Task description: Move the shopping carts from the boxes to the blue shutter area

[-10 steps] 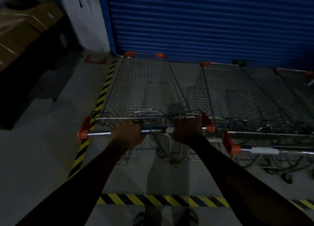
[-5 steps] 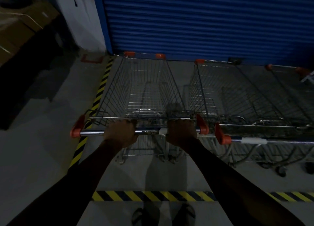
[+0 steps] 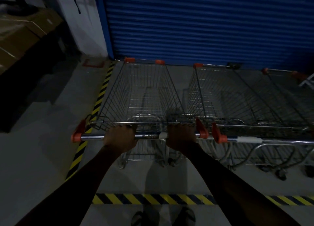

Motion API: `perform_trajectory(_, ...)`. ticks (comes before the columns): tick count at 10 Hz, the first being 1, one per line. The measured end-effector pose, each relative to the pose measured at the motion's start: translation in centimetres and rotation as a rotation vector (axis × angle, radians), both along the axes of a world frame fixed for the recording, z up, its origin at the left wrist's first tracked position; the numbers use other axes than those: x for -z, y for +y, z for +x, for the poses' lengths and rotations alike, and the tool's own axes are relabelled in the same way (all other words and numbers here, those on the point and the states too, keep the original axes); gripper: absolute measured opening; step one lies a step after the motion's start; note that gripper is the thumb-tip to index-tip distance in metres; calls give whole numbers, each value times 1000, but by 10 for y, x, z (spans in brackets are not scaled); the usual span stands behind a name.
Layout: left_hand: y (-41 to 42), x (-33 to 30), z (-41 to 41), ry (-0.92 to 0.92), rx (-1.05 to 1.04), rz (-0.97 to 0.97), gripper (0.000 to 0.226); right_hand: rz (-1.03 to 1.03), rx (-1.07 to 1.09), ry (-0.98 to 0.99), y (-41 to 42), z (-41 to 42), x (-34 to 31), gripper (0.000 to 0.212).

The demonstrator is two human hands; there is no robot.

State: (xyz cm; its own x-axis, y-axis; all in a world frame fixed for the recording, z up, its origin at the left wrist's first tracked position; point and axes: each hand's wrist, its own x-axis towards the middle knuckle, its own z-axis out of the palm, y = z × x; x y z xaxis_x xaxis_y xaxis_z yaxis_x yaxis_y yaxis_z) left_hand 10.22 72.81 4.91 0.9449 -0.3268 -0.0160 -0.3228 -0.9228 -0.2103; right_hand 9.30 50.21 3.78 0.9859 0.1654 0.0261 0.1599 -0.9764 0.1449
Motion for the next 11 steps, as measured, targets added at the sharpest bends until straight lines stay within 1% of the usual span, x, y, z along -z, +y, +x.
perform_trajectory(1,2,0,-3,-5,13,-15,47,40,-1,7,0,-5,-3,38)
perform_trajectory(3,4,-1,-8,-35,-5,9,48,25,28,82,5,-14,-11,30)
perform_trajectory(5,7,0,-10,-13,-1,17,43,37,45,99,8,-22,-13,32)
perform_trajectory(6,6,-1,-12,-4,-7,16,45,28,46,102,9,-25,-16,33)
perform_trajectory(8,3,-2,-15,64,-23,7,53,41,35,147,5,-28,-21,38)
perform_trajectory(9,5,0,-16,28,25,-92,61,70,11,125,1,-26,-16,42)
perform_trajectory(10,11,7,-18,-117,148,-172,71,74,-44,91,-3,-30,-12,47)
perform_trajectory(11,9,15,-15,-69,181,-275,76,203,-151,74,-11,-34,-7,66)
